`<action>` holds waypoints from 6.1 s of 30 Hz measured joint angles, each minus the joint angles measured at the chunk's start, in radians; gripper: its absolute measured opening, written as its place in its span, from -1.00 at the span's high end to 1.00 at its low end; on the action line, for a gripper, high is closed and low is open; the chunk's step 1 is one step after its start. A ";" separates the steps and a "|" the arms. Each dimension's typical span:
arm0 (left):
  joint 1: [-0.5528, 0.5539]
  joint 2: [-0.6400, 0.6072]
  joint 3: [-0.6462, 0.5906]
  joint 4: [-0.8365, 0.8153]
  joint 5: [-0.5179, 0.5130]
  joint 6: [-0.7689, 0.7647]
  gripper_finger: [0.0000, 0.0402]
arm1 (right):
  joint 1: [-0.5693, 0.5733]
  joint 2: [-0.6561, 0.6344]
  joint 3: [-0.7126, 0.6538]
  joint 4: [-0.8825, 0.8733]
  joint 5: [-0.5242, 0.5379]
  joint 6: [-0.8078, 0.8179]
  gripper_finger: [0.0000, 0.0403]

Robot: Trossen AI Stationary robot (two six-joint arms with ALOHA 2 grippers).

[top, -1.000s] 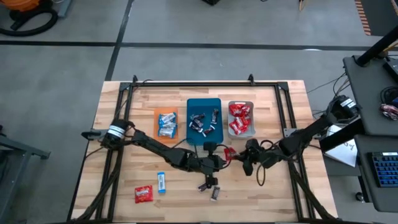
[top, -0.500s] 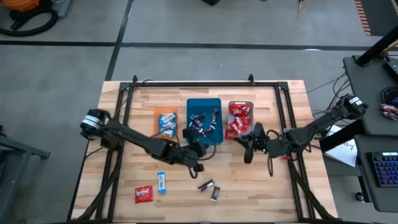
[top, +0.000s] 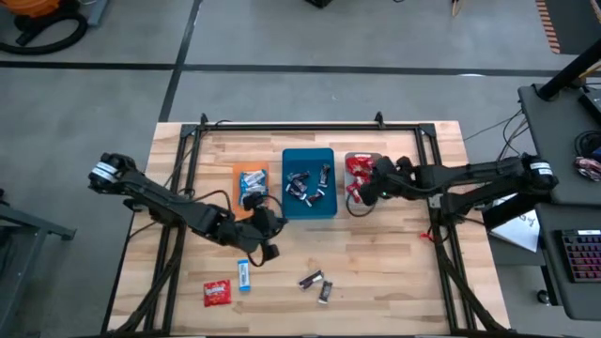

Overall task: Sort candy
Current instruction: Put the red candy into the gray bin, then put the white chocolate bar into the orange bin

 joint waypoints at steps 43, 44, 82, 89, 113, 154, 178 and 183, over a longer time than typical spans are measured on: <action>-0.220 0.123 0.062 -0.545 0.578 -1.108 0.97 | 0.323 0.010 0.049 0.236 0.046 -0.072 0.56; -0.220 0.134 0.062 -0.552 0.581 -1.127 0.95 | 0.325 0.015 0.049 0.238 0.047 -0.072 0.56; -0.228 0.428 0.191 -0.603 0.558 -1.013 0.25 | 0.325 0.068 0.048 0.239 0.039 -0.057 0.56; -0.228 0.430 0.217 -0.614 0.553 -0.930 0.64 | 0.325 0.068 0.048 0.239 0.039 -0.055 0.56; -0.228 0.426 0.367 -0.747 0.409 -0.785 0.82 | 0.325 0.068 0.030 0.240 0.040 -0.045 0.56; -0.599 0.437 0.086 -0.497 -0.136 -1.033 0.15 | 0.345 0.067 0.007 0.285 0.040 -0.031 0.56; -0.600 0.433 -0.089 -0.194 -0.115 -0.999 0.29 | 0.345 0.067 0.000 0.291 0.039 -0.028 0.56; -0.599 0.435 -0.082 -0.195 -0.114 -0.993 0.58 | 0.345 0.067 0.000 0.292 0.039 -0.028 0.56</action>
